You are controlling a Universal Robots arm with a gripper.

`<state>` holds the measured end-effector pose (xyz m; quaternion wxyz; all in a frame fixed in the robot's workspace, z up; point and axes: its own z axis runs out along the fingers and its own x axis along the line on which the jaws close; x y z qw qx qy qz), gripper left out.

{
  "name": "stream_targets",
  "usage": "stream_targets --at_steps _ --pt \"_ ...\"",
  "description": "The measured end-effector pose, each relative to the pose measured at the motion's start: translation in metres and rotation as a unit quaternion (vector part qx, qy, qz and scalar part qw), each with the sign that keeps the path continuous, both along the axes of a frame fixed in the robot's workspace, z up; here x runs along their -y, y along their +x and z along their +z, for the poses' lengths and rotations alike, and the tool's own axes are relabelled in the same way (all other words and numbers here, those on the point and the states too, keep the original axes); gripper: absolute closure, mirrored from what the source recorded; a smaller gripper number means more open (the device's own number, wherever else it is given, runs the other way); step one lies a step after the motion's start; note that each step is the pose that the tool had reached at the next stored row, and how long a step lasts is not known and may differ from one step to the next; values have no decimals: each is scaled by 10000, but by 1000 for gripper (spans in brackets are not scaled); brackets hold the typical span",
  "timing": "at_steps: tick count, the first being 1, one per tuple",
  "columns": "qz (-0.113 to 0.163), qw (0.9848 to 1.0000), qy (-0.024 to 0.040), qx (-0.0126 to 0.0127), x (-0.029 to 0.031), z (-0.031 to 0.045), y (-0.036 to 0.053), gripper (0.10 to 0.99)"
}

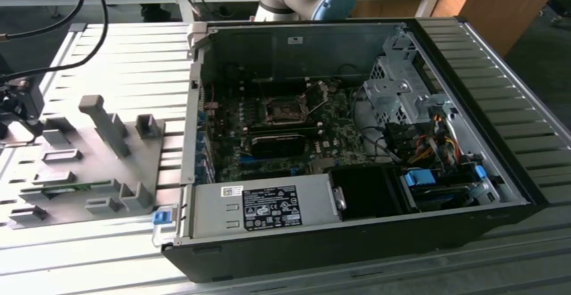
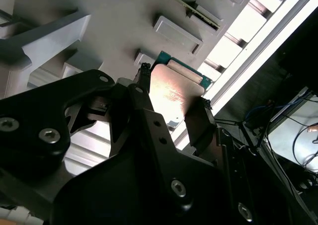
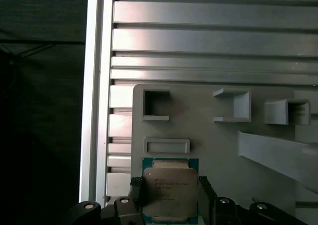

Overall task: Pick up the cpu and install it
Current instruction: 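Pick up the cpu and move it towards the insertion slot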

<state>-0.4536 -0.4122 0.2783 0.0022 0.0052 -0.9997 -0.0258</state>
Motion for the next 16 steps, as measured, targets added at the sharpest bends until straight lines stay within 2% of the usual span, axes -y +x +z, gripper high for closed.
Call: stream_targets --at_steps 16 --pt "0 10000 0 0 -1 82 0 557"
